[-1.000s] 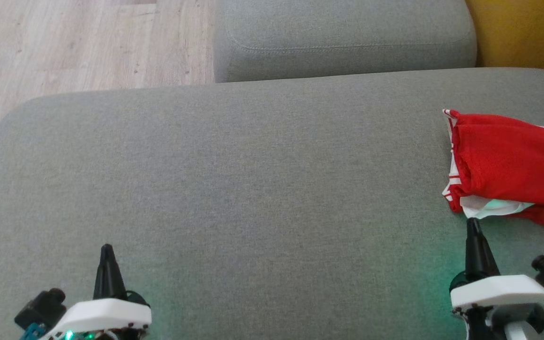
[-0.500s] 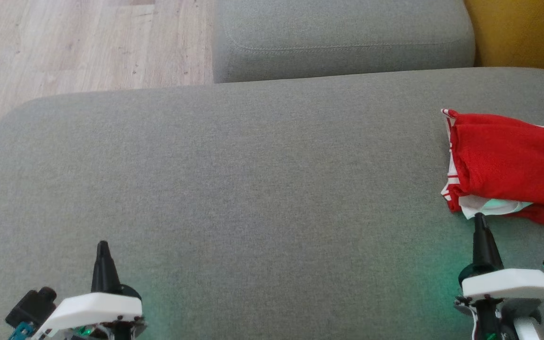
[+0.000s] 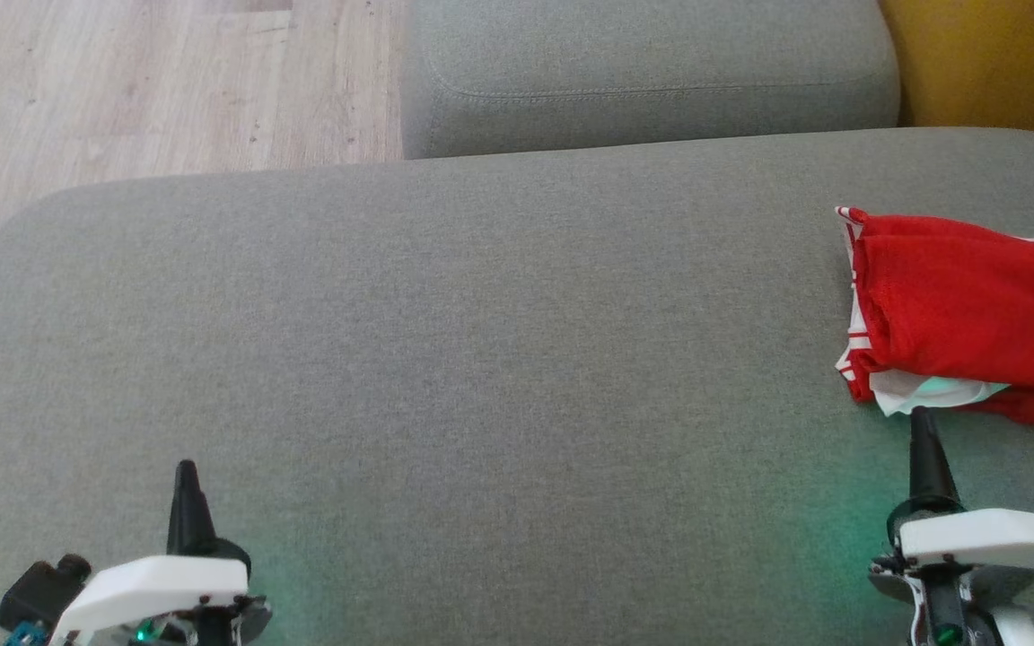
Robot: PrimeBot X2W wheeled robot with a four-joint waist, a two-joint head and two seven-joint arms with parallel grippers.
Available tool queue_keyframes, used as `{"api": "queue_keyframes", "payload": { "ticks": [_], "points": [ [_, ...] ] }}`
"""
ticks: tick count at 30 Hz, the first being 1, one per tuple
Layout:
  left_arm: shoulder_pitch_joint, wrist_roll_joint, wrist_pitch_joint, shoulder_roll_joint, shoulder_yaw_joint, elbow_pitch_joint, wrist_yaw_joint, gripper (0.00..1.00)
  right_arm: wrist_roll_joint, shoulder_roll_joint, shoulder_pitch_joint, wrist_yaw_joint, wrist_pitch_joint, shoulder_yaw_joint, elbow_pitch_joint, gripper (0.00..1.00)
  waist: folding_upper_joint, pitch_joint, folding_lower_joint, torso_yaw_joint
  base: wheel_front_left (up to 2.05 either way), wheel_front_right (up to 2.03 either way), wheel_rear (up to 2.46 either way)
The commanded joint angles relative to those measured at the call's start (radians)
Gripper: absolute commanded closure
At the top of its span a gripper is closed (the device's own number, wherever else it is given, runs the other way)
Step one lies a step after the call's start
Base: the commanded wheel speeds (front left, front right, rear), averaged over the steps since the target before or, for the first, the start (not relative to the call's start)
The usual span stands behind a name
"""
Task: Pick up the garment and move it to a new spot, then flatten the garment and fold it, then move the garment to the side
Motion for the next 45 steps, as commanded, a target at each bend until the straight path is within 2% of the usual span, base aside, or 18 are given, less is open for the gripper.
{"api": "queue_keyframes", "payload": {
  "ticks": [1, 45],
  "points": [
    [-0.056, -0.024, 0.008, 0.005, 0.028, -0.036, -0.007, 1.00, 0.029, -0.013, -0.059, 0.000, 0.007, 0.006, -0.040, 1.00, 0.0000, 0.000, 0.0000, 0.000, 0.00, 0.00, 0.00],
    [-0.085, -0.462, 0.132, 0.007, 0.100, -0.055, -0.058, 1.00, 0.514, -0.014, -0.089, -0.001, 0.132, -0.043, -0.066, 1.00, 0.0000, -0.004, -0.0001, -0.011, 0.00, 0.00, 0.00]
  ]
}}
